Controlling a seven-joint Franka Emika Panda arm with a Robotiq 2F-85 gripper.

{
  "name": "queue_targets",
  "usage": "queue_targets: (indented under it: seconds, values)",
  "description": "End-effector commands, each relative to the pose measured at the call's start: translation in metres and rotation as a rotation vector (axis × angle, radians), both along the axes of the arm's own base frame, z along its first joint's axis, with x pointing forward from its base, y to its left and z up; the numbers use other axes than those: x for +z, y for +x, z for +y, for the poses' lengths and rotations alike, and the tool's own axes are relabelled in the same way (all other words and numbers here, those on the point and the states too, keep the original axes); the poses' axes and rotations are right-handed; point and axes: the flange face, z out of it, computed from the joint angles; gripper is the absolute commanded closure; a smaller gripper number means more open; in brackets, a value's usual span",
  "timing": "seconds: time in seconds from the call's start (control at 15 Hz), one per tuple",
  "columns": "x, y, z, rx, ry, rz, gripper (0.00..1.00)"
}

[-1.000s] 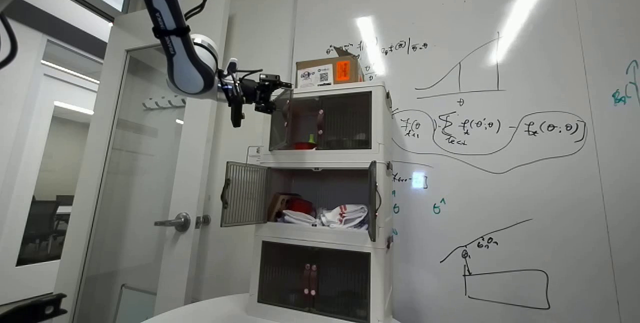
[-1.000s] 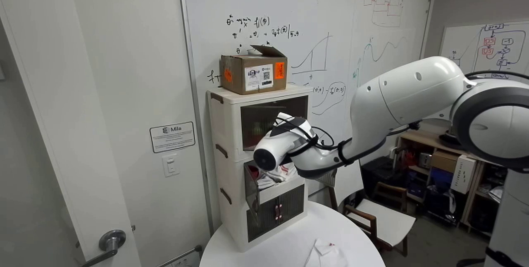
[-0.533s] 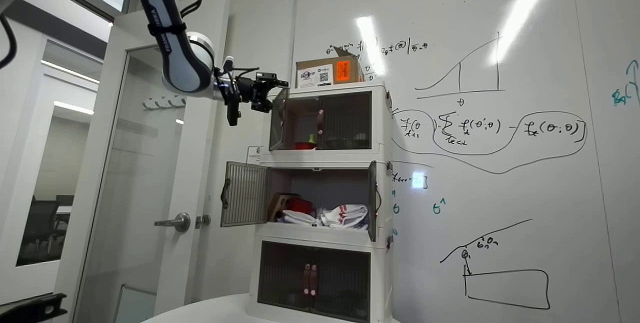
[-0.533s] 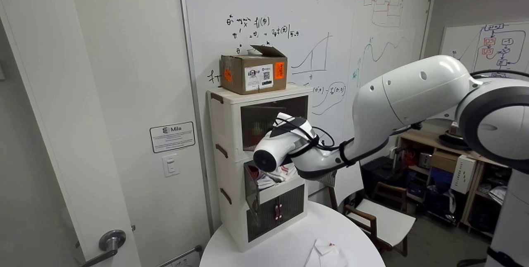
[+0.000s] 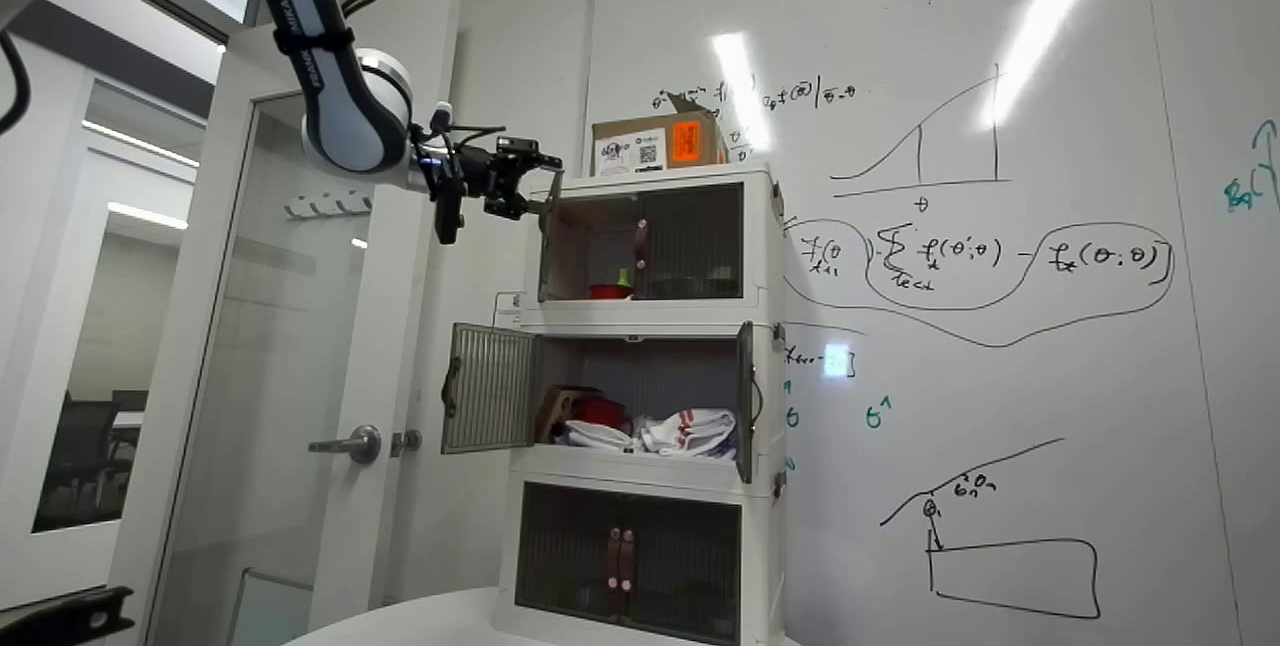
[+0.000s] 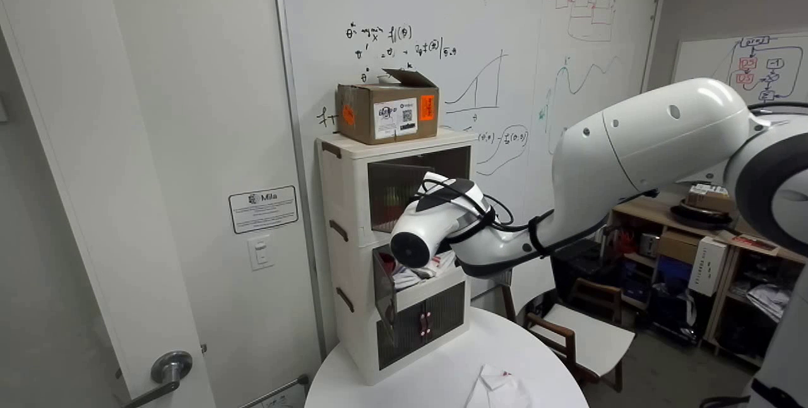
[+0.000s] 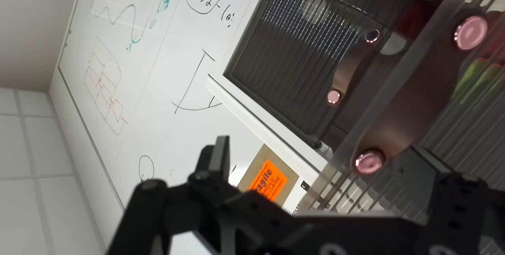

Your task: Open the top left cabinet door

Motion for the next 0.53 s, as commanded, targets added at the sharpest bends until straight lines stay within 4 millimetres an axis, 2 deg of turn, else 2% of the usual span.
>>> queue_targets:
  seconds: [0.0,0.47]
  values:
    - [0.018,-0.020,0.000,0.039,0.003,0.004,0.00]
    - [0.025,-0.040,0.005,0.124,0.042,0.081,0.00]
